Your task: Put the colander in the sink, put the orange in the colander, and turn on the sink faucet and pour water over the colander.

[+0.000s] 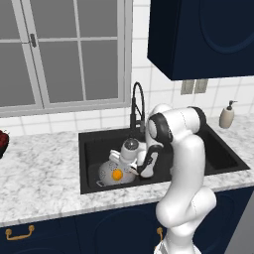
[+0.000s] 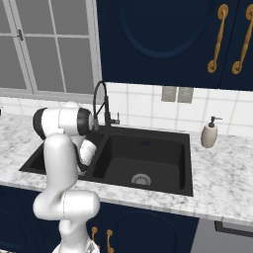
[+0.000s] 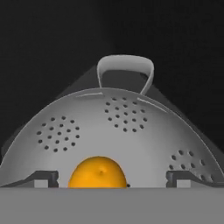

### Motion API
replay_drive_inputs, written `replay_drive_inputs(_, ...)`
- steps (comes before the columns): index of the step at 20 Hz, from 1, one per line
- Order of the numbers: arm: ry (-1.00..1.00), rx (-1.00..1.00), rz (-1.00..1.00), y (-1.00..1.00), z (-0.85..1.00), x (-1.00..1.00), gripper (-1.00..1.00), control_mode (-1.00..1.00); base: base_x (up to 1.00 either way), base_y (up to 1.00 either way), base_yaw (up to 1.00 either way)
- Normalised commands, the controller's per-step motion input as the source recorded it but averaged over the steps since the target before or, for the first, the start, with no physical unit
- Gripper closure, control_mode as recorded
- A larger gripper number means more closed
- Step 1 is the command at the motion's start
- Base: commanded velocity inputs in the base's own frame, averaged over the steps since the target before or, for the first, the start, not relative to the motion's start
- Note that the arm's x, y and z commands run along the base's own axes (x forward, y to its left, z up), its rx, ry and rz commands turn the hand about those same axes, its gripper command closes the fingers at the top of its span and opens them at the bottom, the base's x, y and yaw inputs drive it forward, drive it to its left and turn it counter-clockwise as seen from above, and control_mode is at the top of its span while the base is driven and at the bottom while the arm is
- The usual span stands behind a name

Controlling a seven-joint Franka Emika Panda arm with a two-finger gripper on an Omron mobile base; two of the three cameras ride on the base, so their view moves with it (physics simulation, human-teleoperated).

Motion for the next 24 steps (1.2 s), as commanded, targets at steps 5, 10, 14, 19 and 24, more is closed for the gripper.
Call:
replay_drive_inputs(5, 0.11, -0.01, 0.1, 0.32, 1.0, 0.14, -1.0, -1.0, 0.0, 0.0, 0.0)
replay_drive_inputs(10, 0.15, -0.05, 0.03, 0.57, 1.0, 0.15, -1.0, -1.0, 0.0, 0.0, 0.0)
replay_drive_inputs(14, 0.01, -0.01, 0.06, 0.47, 1.0, 0.46, -1.0, -1.0, 0.0, 0.0, 0.0)
replay_drive_inputs(19, -0.01, 0.0, 0.09, 0.31, 1.0, 0.38, -1.0, -1.0, 0.0, 0.0, 0.0)
replay_drive_inputs(24, -0.06, 0.0, 0.08, 0.19, 1.0, 0.11, -1.0, -1.0, 0.0, 0.0, 0.0)
